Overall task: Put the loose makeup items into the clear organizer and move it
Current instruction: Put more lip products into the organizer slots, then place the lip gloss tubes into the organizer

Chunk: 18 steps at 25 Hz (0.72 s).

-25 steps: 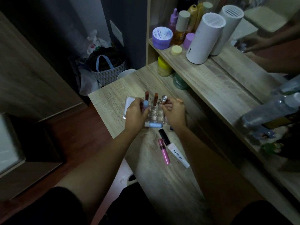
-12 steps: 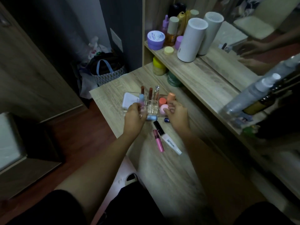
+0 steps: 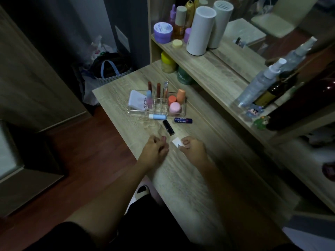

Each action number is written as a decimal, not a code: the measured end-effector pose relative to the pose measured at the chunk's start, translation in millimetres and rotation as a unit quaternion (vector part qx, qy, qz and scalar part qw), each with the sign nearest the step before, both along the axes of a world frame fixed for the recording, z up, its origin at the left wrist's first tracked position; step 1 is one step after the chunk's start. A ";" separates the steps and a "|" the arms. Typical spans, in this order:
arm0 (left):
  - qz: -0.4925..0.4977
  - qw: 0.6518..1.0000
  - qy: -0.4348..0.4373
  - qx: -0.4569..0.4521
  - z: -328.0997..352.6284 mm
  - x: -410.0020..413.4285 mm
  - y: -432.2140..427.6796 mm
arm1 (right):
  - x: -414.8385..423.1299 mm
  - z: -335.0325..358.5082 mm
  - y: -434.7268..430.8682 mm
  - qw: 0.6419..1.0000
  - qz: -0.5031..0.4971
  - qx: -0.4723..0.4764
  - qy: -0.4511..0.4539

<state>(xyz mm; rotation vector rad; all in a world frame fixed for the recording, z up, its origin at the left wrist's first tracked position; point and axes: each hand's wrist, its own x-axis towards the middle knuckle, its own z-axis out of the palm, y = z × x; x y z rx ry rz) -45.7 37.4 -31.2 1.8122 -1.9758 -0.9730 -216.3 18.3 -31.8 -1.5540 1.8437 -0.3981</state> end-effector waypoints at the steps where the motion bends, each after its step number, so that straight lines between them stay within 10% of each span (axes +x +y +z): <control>1: -0.005 1.000 -0.021 0.008 -0.6 3.1 3.1 | 0.6 -0.8 3.9 1.000 0.003 0.006 -0.006; 12: 0.124 0.992 0.020 0.028 19.9 0.1 -17.6 | 3.1 12.2 6.2 0.994 -0.060 0.036 -0.078; 18: 0.100 0.984 0.015 -0.145 81.7 29.5 -83.9 | 26.5 57.5 -52.3 0.979 -0.096 -0.075 -0.165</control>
